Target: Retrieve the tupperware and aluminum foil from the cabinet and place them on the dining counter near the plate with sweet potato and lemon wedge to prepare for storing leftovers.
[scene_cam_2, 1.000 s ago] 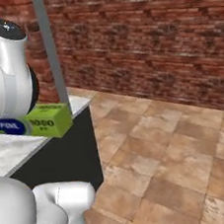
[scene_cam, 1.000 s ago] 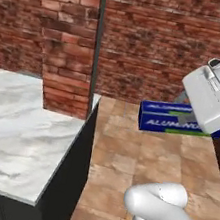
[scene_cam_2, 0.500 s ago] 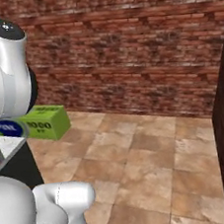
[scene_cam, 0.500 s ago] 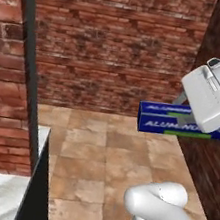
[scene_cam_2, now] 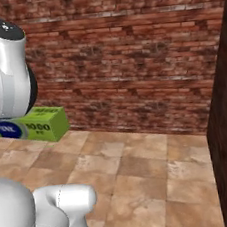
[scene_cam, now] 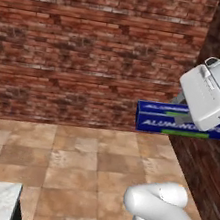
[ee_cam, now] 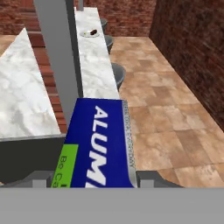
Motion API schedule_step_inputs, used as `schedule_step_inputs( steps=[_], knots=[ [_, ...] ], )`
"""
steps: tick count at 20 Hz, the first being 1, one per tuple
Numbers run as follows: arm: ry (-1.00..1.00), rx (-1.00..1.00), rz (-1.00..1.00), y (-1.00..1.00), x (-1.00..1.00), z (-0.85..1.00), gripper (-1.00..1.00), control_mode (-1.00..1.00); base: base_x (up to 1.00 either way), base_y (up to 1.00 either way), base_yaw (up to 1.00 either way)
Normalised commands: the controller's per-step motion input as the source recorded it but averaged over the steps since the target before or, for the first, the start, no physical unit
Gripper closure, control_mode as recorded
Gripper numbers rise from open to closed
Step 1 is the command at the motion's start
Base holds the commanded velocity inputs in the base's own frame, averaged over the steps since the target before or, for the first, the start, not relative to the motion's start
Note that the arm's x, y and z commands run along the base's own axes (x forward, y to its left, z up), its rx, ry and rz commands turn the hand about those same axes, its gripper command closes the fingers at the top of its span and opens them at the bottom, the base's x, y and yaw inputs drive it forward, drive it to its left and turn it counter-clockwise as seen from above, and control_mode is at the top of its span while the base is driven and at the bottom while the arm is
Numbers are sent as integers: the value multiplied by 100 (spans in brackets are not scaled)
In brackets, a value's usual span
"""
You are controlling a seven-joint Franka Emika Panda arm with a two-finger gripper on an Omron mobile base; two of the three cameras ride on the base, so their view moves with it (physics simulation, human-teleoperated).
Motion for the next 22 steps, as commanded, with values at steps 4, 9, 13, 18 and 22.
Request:
schedule_step_inputs(
  steps=[4,9,13,18,22],
  knots=[
    [0,0,0,0,0,0,100,100,100,0,30],
    [0,0,0,0,0,0,100,100,100,8,51],
    [0,0,0,0,0,0,100,100,98,11,66],
    [0,0,0,0,0,0,100,100,83,0,77],
    [0,0,0,0,0,0,100,100,87,0,79]
  ],
)
